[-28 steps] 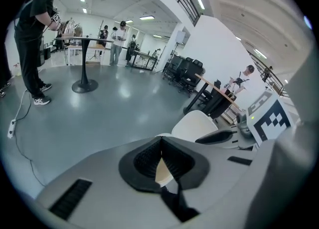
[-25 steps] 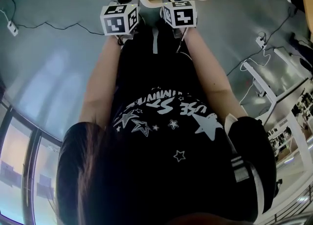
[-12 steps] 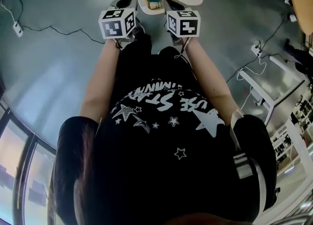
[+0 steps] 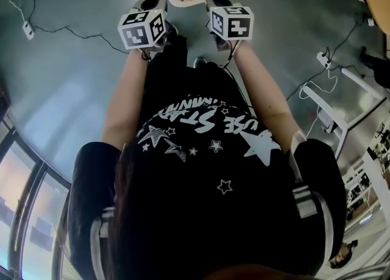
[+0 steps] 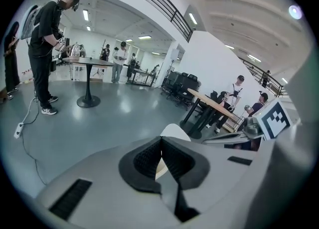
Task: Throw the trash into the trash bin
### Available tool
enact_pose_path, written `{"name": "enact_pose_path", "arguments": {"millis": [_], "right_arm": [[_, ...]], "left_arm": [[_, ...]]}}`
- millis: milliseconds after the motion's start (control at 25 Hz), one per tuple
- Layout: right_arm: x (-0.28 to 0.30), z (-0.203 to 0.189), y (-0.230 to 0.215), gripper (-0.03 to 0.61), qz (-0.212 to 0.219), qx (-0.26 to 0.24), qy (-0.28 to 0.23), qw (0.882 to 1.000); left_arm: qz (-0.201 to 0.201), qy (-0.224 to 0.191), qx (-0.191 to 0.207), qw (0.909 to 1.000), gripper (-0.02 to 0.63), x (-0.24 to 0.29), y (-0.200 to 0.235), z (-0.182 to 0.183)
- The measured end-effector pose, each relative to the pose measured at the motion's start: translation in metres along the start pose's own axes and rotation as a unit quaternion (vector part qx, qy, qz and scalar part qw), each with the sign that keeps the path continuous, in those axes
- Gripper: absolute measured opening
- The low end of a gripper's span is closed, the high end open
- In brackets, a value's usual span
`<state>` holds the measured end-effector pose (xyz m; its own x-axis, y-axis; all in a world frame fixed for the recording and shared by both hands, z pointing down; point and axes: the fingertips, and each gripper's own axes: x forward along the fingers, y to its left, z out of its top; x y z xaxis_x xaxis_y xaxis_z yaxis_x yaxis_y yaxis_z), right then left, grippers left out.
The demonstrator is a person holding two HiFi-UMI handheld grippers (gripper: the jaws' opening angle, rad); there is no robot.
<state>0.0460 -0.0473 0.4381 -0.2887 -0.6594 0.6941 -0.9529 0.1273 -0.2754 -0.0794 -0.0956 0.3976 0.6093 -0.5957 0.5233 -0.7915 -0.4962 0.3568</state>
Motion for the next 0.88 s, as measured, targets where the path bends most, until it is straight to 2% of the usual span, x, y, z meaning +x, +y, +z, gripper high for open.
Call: {"name": "enact_pose_path", "arguments": {"millis": [200, 440, 600, 880], "right_arm": [[-0.041, -0.032, -0.009, 0.012, 0.013, 0.003, -0.012, 1.000], [-0.096, -0.044, -0.009, 0.008, 0.015, -0.008, -0.053, 0.998], [-0.127, -0.054, 0.003, 0.008, 0.026, -0.017, -0.074, 0.997], [-0.168, -0.065, -0.020, 0.008, 0.036, -0.030, -0.101, 0.994]], "left_arm": [[0.004, -0.016, 0.004, 0.9999, 0.011, -0.027, -0.036, -0.022], [0.007, -0.031, 0.006, 0.9995, 0.011, -0.060, -0.069, -0.046], [0.011, -0.048, 0.003, 0.9988, 0.011, -0.085, -0.085, -0.055], [0.003, -0.081, 0.013, 0.9966, 0.011, -0.099, -0.135, -0.059]]}}
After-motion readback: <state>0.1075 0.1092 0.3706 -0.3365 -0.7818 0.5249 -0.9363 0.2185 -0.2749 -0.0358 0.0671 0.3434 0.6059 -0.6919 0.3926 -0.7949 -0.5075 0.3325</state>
